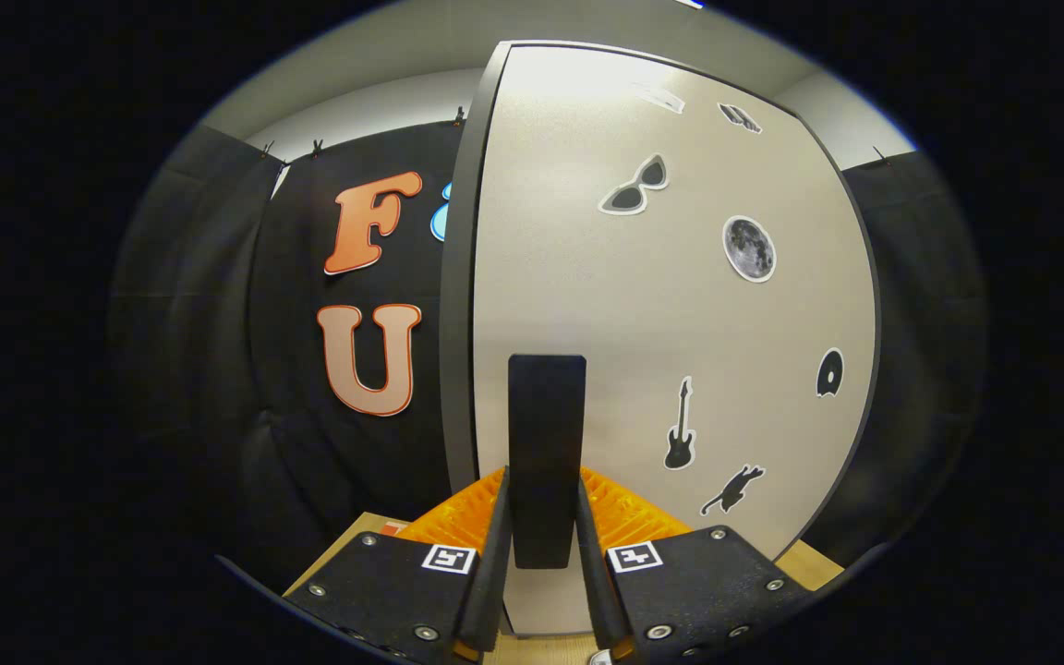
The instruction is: Open the shoe cabinet door, grab the shoes and put them into the shoe cabinet, then close the shoe cabinet door.
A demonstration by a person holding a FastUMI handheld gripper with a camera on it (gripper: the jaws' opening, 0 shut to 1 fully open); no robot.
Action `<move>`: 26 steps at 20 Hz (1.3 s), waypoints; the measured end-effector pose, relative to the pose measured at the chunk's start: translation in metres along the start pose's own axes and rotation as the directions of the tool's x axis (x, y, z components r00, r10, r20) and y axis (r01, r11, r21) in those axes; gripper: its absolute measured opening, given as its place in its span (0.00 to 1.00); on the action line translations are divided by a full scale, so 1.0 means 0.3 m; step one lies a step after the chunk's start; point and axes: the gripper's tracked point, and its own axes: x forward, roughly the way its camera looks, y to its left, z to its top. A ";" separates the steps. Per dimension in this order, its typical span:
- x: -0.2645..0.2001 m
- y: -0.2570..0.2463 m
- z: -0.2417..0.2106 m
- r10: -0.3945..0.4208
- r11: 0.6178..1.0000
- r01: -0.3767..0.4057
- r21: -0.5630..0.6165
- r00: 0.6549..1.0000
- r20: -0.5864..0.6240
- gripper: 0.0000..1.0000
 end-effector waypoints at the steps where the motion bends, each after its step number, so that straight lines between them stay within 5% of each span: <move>1: -0.004 -0.001 0.000 0.004 1.000 -0.004 0.004 1.000 -0.001 0.36; 26: -0.431 -0.241 0.000 -0.025 0.993 0.030 0.113 0.998 -0.050 0.16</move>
